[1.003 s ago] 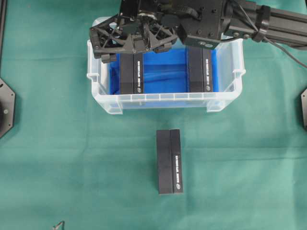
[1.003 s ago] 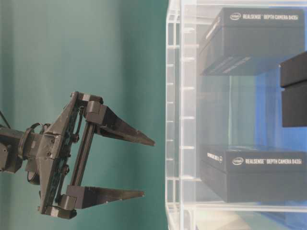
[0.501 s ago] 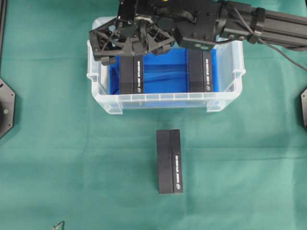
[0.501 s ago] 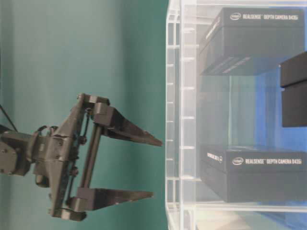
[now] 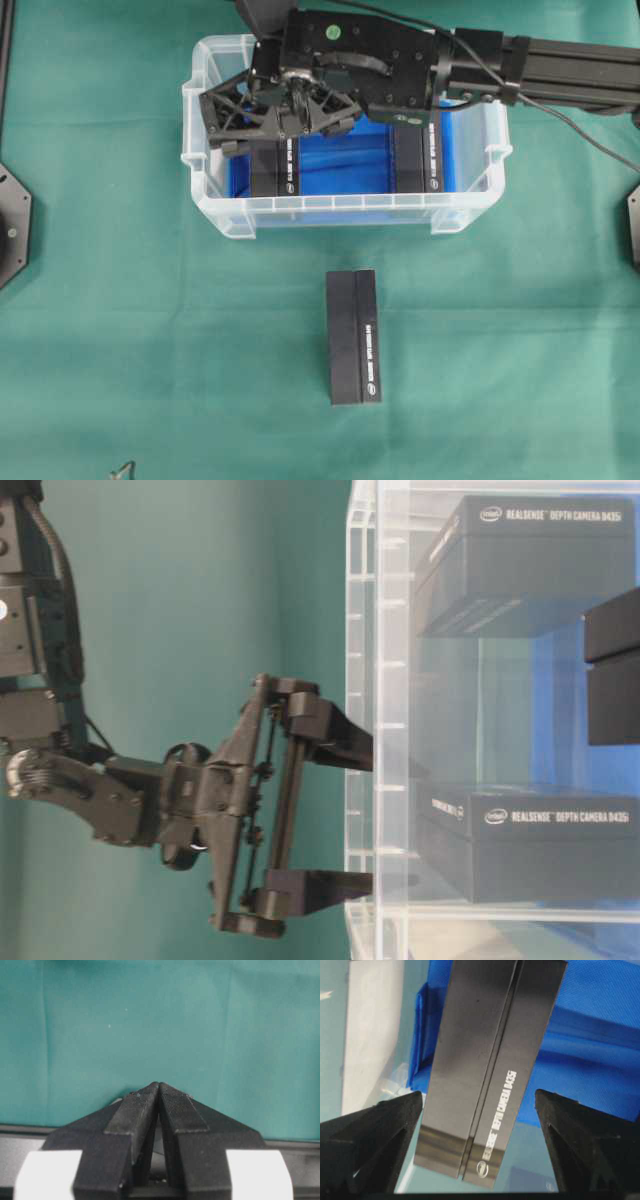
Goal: Take the box out of the case with the right arm.
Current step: 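Lower the open right gripper around the left black box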
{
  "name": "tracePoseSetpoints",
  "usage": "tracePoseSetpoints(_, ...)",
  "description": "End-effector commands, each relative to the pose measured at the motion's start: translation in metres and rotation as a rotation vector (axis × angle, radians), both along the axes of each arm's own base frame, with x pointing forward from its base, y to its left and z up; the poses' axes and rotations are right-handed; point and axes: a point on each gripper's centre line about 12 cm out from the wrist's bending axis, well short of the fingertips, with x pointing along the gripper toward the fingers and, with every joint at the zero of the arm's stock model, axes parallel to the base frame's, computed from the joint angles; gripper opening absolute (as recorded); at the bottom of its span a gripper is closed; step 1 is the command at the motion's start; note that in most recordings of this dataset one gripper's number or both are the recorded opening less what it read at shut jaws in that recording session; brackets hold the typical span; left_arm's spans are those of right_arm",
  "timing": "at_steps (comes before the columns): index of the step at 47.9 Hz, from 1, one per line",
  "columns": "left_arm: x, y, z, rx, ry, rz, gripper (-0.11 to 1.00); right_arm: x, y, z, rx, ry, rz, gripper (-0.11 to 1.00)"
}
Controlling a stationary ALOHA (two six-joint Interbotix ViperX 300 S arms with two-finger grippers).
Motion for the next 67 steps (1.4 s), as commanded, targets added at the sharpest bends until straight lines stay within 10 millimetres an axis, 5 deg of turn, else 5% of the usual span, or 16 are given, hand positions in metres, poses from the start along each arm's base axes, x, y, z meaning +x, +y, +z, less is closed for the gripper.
tracePoseSetpoints(1, 0.001, 0.001, 0.009, 0.003, -0.026, 0.004, 0.02, 0.000, -0.001, 0.008, -0.004, -0.043, -0.006, 0.94)
tracePoseSetpoints(23, 0.002, 0.001, 0.008, 0.004, -0.023, 0.005, 0.02, 0.007, -0.003, -0.029, 0.012, -0.026, -0.021, 0.94)
tracePoseSetpoints(57, 0.002, 0.001, 0.008, 0.003, -0.023, 0.003, 0.02, 0.007, 0.000, -0.036, 0.052, -0.031, -0.049, 0.93)
tracePoseSetpoints(62, 0.002, 0.001, 0.008, 0.003, -0.025, 0.001, 0.02, 0.007, 0.002, -0.036, 0.077, -0.032, -0.073, 0.89)
tracePoseSetpoints(67, 0.002, 0.001, 0.008, 0.003, -0.023, 0.001, 0.02, 0.007, 0.002, -0.036, 0.082, -0.030, -0.096, 0.72)
